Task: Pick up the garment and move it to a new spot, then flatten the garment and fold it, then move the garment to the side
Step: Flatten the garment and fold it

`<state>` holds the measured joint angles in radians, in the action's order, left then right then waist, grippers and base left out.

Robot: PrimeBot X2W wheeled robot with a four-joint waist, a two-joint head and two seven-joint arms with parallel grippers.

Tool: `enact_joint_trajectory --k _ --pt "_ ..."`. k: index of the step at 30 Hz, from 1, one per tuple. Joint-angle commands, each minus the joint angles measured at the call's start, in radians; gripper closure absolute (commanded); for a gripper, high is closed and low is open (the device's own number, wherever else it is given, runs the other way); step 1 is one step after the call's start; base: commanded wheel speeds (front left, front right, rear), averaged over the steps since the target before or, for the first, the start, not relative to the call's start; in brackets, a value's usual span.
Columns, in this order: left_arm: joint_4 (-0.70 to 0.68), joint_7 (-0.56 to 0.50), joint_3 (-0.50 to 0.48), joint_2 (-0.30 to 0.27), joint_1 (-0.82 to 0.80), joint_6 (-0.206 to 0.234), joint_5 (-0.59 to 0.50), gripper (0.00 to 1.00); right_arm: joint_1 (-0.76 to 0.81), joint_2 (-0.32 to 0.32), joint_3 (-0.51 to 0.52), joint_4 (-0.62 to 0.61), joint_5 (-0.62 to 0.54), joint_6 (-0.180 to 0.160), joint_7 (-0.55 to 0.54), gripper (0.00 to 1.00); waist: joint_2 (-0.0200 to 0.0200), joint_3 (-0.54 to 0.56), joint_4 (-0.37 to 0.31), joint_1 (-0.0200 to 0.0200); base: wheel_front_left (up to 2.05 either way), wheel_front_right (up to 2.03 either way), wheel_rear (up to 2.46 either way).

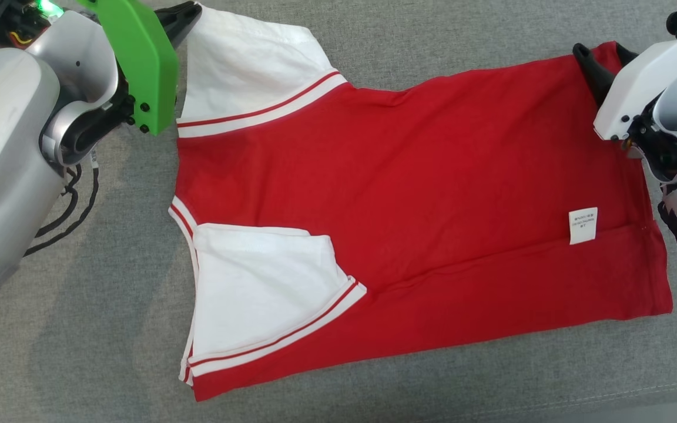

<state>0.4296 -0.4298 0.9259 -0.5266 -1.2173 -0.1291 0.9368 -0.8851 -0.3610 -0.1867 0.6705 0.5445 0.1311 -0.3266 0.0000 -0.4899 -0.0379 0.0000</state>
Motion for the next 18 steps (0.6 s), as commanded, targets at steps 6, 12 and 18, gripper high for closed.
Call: enact_joint_trajectory --k 6,12,18 --pt "0.02 0.019 0.019 0.003 -0.03 -0.001 0.016 1.0 -0.047 -0.007 -0.007 0.05 -0.007 -0.001 0.022 1.0 0.0 -0.009 0.006 0.0 0.0 0.0 0.0" --pt "0.044 0.094 0.032 -0.015 -0.062 -0.001 -0.033 1.0 -0.081 -0.017 -0.009 0.072 0.0 -0.001 0.051 1.0 0.0 -0.015 0.008 0.0 0.0 0.0 0.0" --pt "0.1 0.244 0.021 -0.013 -0.109 -0.001 -0.073 1.0 -0.112 -0.043 0.0 0.082 0.034 -0.001 0.08 1.0 0.0 -0.025 0.015 0.0 0.0 0.0 0.0"
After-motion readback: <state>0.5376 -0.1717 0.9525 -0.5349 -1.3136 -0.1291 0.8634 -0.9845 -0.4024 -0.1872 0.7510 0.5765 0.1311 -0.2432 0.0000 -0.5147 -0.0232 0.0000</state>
